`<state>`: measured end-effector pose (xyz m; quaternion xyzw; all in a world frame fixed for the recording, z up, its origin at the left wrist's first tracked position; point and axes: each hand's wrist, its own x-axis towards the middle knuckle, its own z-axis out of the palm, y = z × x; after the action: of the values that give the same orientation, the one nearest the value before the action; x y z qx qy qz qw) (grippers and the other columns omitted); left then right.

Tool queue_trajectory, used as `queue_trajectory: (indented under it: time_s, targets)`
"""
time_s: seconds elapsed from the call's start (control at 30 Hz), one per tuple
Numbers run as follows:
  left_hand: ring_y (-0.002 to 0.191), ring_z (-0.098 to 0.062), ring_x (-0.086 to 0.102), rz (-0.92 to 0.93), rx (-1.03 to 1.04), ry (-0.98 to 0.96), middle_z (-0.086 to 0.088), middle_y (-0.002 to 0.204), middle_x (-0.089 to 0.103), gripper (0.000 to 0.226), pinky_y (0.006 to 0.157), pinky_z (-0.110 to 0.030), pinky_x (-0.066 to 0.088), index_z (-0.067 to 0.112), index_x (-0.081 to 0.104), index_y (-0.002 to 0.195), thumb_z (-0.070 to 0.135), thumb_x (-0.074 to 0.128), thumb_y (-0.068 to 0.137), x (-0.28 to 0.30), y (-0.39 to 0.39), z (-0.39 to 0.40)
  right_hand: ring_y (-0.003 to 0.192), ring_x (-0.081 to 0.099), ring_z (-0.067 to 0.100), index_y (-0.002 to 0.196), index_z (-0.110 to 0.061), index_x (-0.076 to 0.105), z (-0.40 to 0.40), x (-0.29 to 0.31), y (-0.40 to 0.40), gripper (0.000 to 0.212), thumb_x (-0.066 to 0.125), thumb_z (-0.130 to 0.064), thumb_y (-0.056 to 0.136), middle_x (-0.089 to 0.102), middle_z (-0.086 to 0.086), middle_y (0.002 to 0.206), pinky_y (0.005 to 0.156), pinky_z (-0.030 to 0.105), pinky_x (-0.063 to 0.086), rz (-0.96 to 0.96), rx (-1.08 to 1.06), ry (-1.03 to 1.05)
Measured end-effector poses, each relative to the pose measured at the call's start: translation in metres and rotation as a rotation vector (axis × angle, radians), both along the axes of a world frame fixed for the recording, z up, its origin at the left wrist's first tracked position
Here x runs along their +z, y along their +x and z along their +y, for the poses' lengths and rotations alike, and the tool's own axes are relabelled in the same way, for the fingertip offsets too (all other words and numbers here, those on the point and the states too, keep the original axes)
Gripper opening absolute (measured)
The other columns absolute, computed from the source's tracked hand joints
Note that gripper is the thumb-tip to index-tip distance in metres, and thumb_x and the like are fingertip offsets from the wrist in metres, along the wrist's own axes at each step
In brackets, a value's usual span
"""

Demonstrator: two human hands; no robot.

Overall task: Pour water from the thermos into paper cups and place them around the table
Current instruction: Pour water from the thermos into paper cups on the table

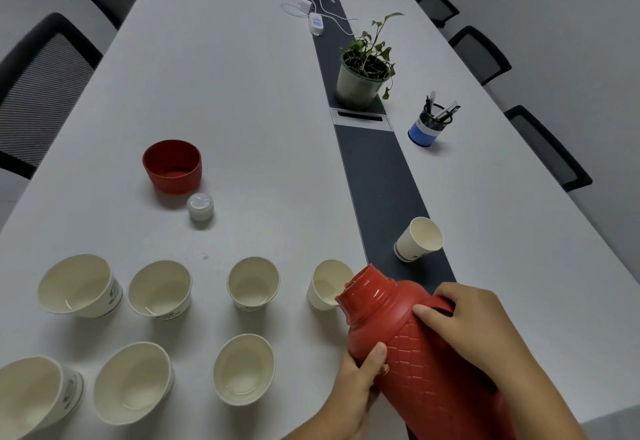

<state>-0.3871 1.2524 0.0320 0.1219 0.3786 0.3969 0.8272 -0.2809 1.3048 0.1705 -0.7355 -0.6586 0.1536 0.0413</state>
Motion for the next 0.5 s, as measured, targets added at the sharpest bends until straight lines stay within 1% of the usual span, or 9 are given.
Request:
queue_trajectory:
  time_s: [0.1, 0.23, 0.3, 0.43, 0.5]
  targets:
    - [0.092, -0.015, 0.062, -0.006, 0.000, 0.003, -0.002, 0.104, 0.065, 0.059, 0.066, -0.022, 0.052, 0.023, 0.048, 0.111, 0.038, 0.065, 0.057, 0.0006, -0.0003, 0.0010, 0.064, 0.050, 0.006, 0.072, -0.015, 0.060, 0.0007, -0.0006, 0.0002, 0.022, 0.061, -0.035, 0.080, 0.057, -0.004, 0.066, 0.054, 0.016, 0.034, 0.004, 0.000, 0.001]
    - [0.089, -0.012, 0.063, -0.016, -0.001, 0.009, 0.000, 0.101, 0.066, 0.057, 0.061, -0.019, 0.053, 0.024, 0.048, 0.109, 0.039, 0.065, 0.057, 0.0021, -0.0016, 0.0009, 0.064, 0.050, 0.007, 0.073, -0.015, 0.060, 0.0010, -0.0009, -0.0003, 0.021, 0.061, -0.035, 0.080, 0.057, -0.004, 0.066, 0.054, 0.015, 0.033, 0.009, 0.005, 0.005]
    - [0.091, -0.012, 0.064, -0.015, -0.003, 0.020, 0.000, 0.103, 0.067, 0.056, 0.063, -0.020, 0.054, 0.024, 0.048, 0.109, 0.040, 0.064, 0.058, 0.0021, -0.0017, 0.0002, 0.062, 0.049, 0.005, 0.071, -0.016, 0.058, 0.0011, -0.0007, -0.0009, 0.021, 0.061, -0.034, 0.079, 0.054, -0.006, 0.063, 0.053, 0.015, 0.032, 0.008, 0.006, 0.008]
    - [0.100, -0.016, 0.060, -0.009, -0.010, 0.037, -0.002, 0.112, 0.063, 0.060, 0.078, -0.026, 0.053, 0.025, 0.046, 0.113, 0.043, 0.064, 0.059, 0.0021, -0.0022, -0.0004, 0.062, 0.048, 0.005, 0.070, -0.017, 0.057, 0.0011, -0.0001, -0.0014, 0.020, 0.061, -0.034, 0.080, 0.052, -0.008, 0.062, 0.053, 0.016, 0.031, 0.008, 0.011, 0.006]
    - [0.100, -0.016, 0.059, -0.006, -0.011, 0.041, -0.003, 0.112, 0.063, 0.060, 0.078, -0.025, 0.052, 0.025, 0.046, 0.114, 0.043, 0.063, 0.059, 0.0023, -0.0028, -0.0007, 0.062, 0.048, 0.004, 0.071, -0.018, 0.056, 0.0010, -0.0003, -0.0017, 0.019, 0.061, -0.034, 0.080, 0.052, -0.009, 0.063, 0.053, 0.015, 0.031, 0.011, 0.014, 0.006]
